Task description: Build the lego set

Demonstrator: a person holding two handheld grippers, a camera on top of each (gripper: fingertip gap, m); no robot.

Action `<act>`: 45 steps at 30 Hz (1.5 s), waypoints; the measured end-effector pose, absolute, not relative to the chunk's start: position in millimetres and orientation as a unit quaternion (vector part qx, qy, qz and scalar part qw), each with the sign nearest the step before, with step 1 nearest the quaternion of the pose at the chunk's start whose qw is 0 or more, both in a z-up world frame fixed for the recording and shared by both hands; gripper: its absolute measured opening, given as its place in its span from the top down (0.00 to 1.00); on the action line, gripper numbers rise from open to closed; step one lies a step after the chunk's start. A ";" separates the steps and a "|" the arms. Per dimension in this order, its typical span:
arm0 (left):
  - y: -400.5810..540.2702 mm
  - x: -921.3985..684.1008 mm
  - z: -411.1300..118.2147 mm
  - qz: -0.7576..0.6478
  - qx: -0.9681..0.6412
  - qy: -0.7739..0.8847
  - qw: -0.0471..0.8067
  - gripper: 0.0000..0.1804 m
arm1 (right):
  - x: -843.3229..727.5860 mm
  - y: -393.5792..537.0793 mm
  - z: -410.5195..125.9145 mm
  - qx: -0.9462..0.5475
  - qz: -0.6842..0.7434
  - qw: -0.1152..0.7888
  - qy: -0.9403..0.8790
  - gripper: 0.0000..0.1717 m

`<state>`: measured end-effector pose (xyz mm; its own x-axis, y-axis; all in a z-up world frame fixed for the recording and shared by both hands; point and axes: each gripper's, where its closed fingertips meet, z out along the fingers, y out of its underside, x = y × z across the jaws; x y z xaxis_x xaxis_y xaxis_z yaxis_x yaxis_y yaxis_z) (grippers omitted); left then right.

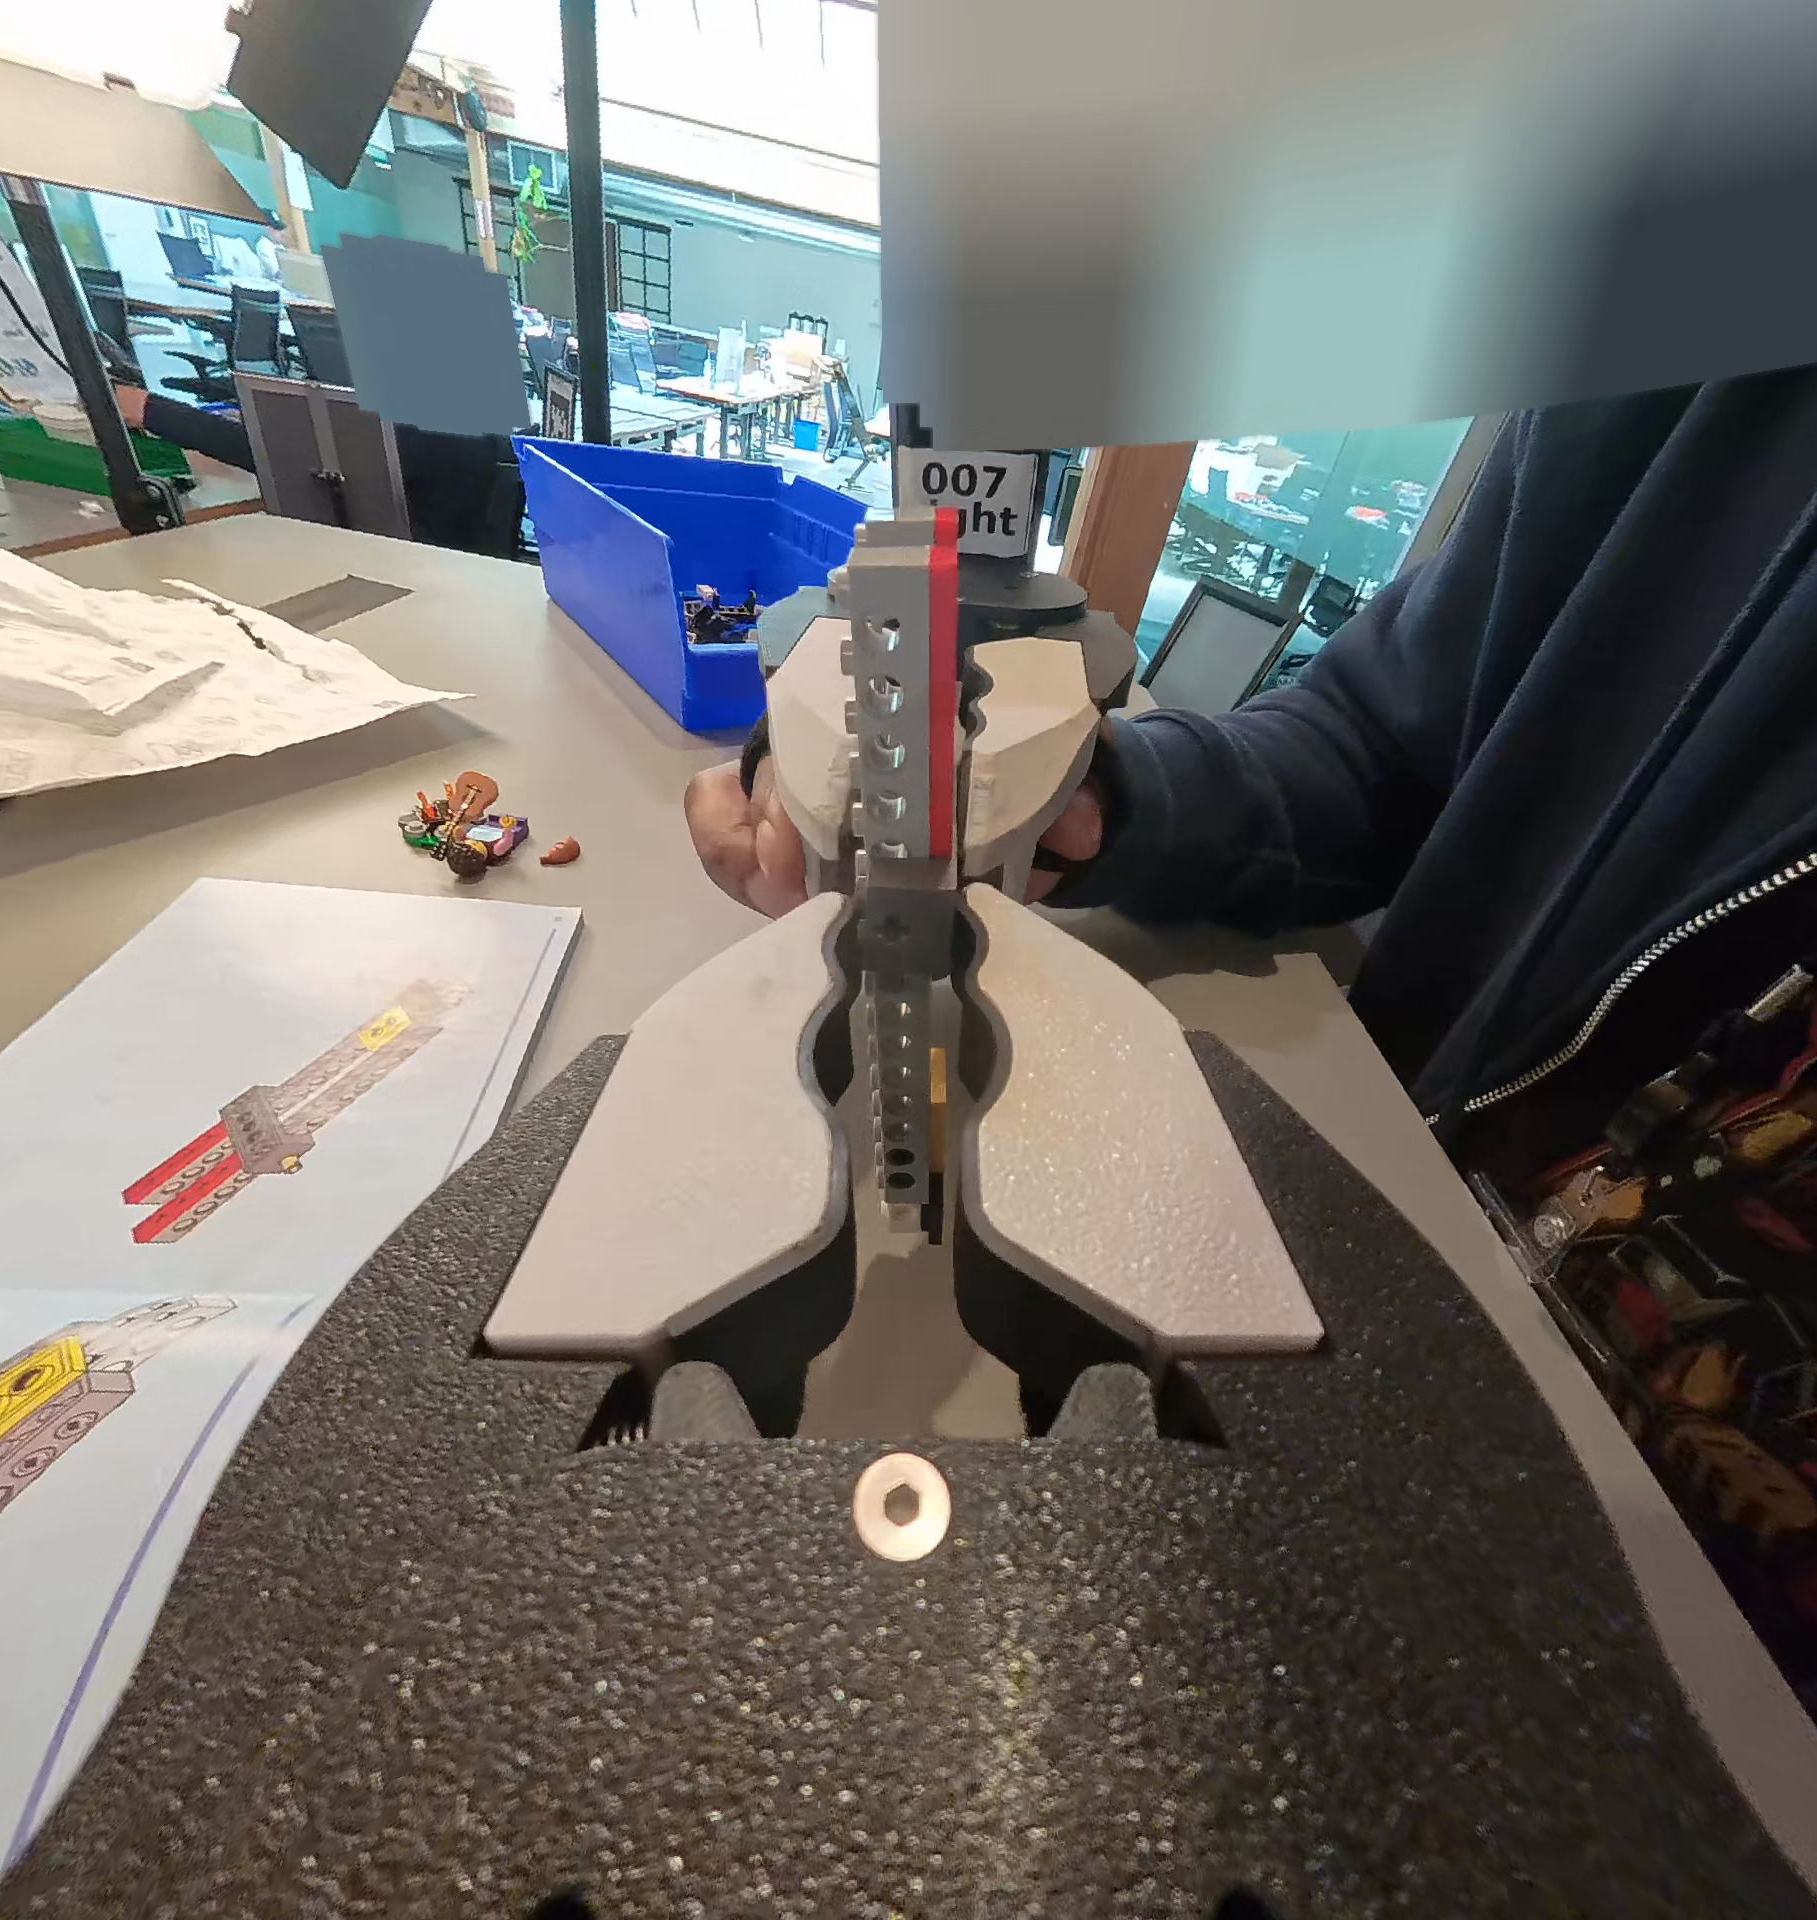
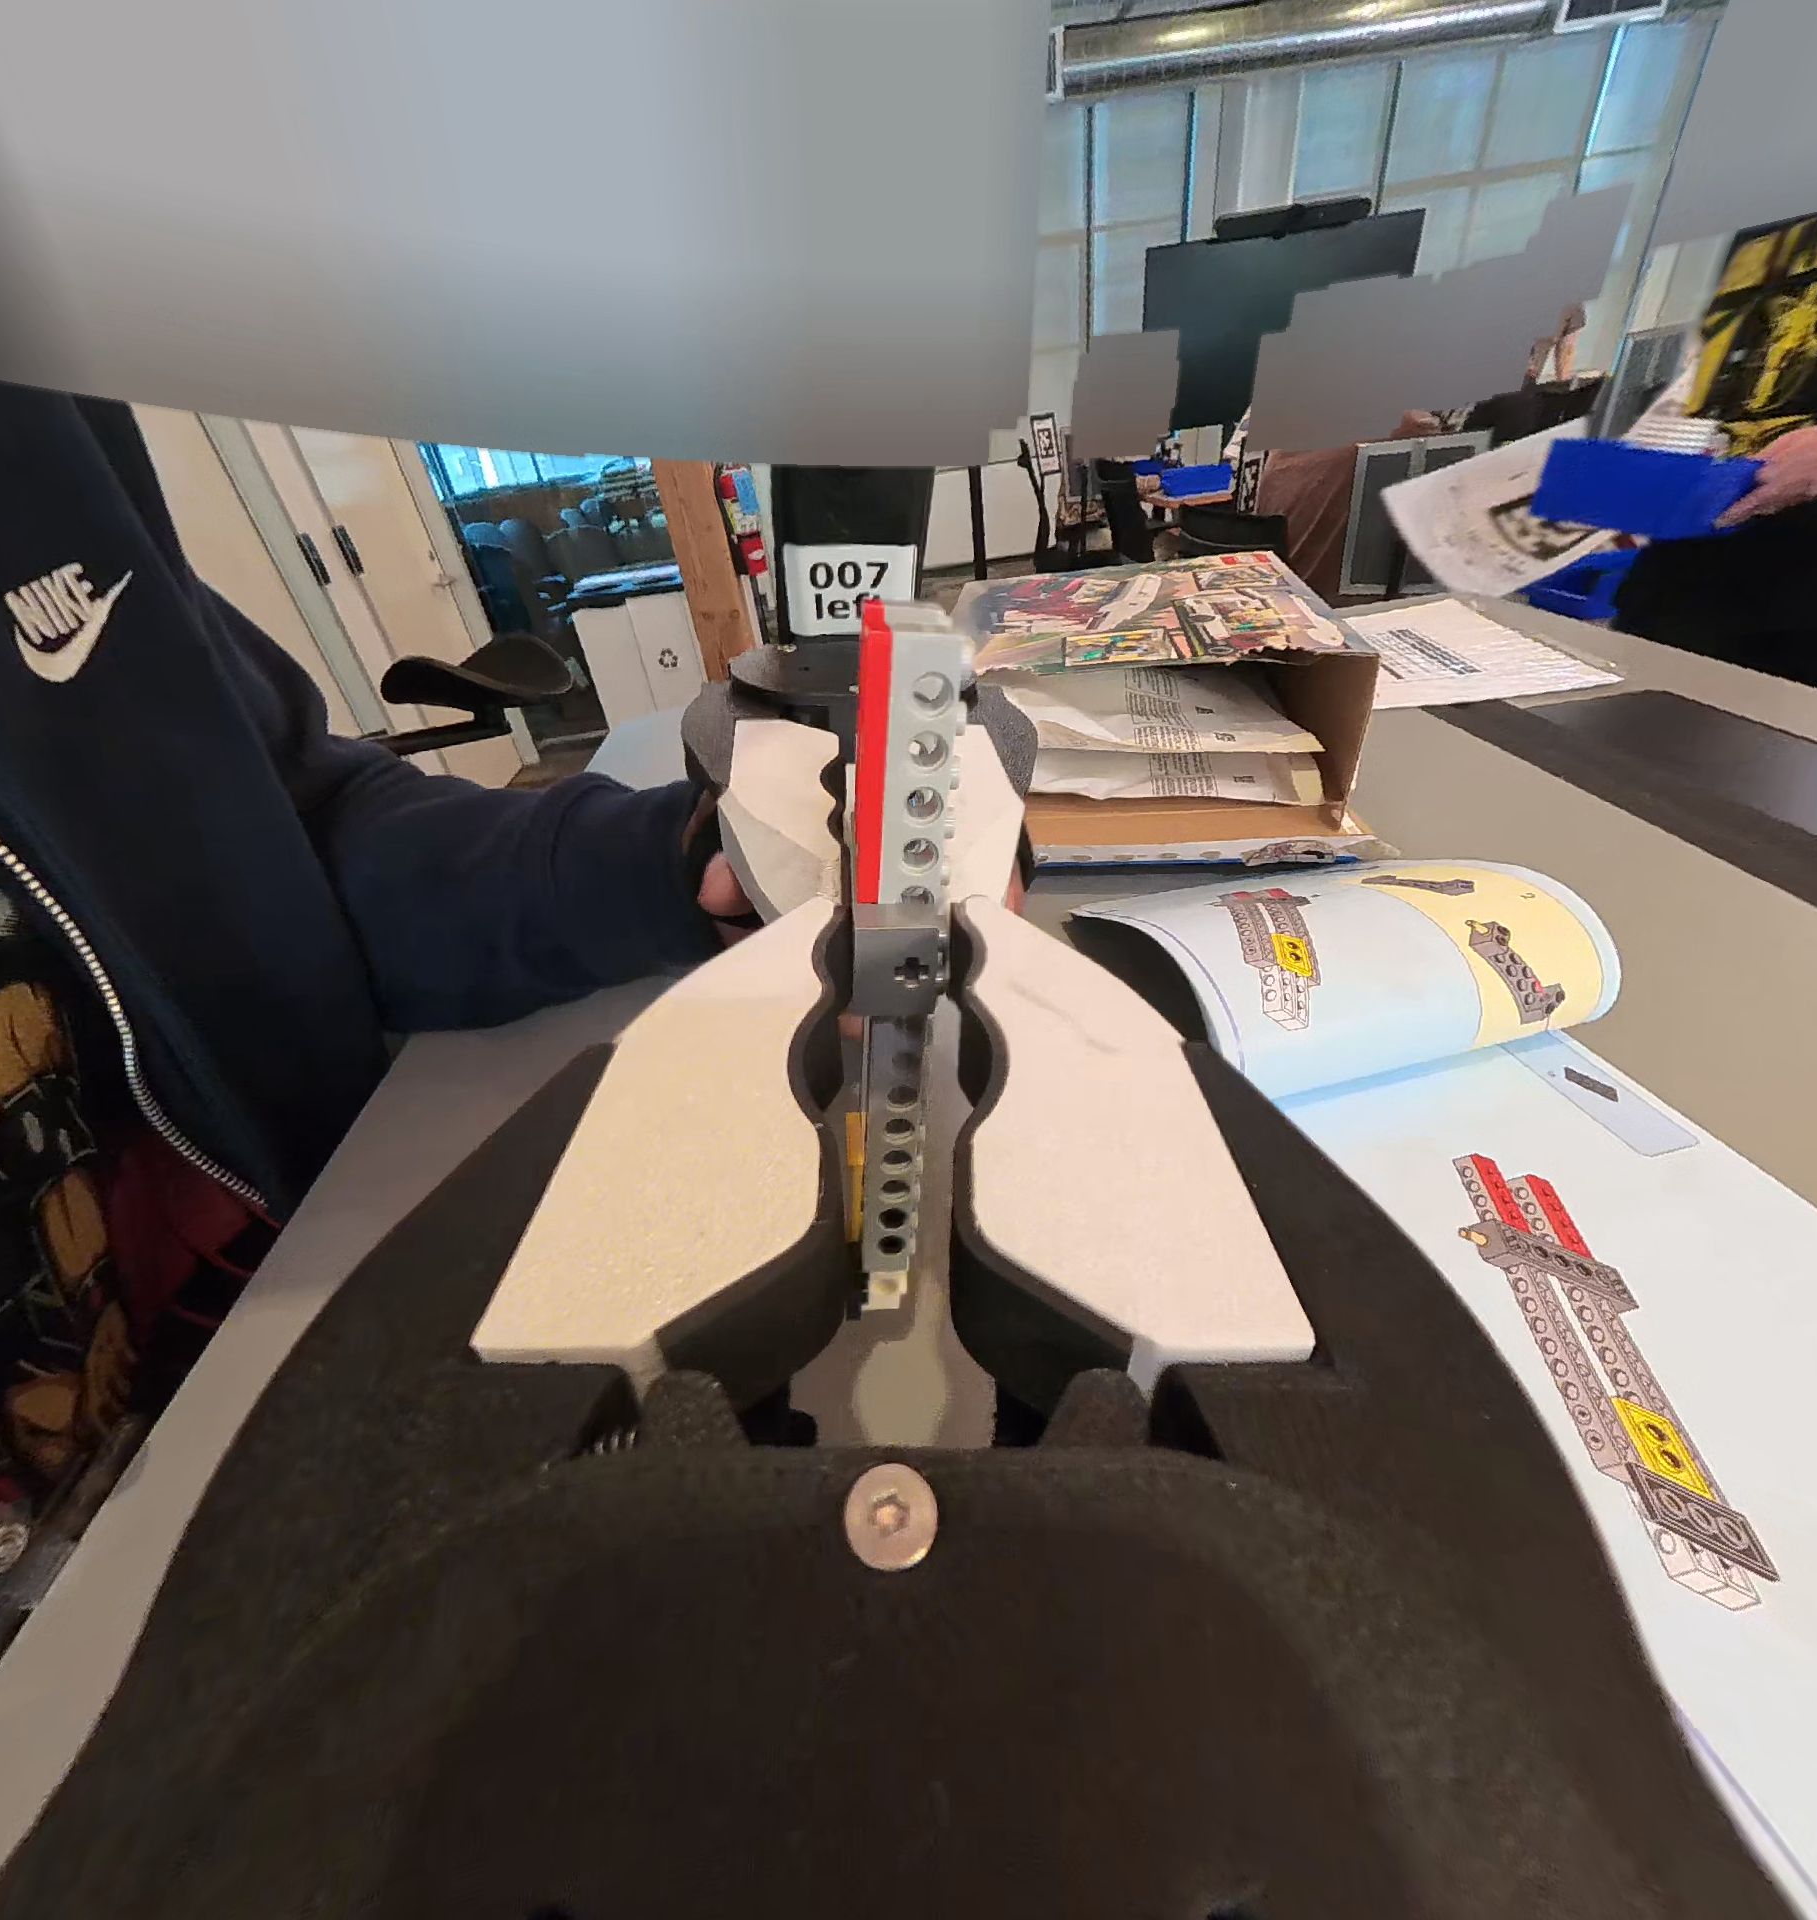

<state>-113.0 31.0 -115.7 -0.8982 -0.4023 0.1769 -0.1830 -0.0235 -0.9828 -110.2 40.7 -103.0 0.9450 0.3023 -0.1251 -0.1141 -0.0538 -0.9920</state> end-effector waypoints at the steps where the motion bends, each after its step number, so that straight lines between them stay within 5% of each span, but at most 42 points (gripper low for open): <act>1: 31.2 -113.0 -115.9 -0.683 -0.212 0.694 0.078 0.91 | -109.5 40.0 -100.8 -0.705 0.157 0.689 -0.063 0.89; 39: 28.6 -122.5 -108.3 -0.690 -0.171 0.695 0.113 0.91 | -121.8 33.6 -96.9 -0.701 0.135 0.689 -0.125 0.91; 45: 41.6 -113.9 -112.0 -0.676 -0.199 0.697 0.134 0.91 | -87.0 18.2 -119.9 -0.774 0.100 0.617 -0.097 0.85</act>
<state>-113.9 41.6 -112.0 -0.8853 -0.4576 0.0826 -0.0965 0.0070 -0.9953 -87.0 18.2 -119.9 0.9613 0.2732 -0.0344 0.0275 -0.2195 -0.9752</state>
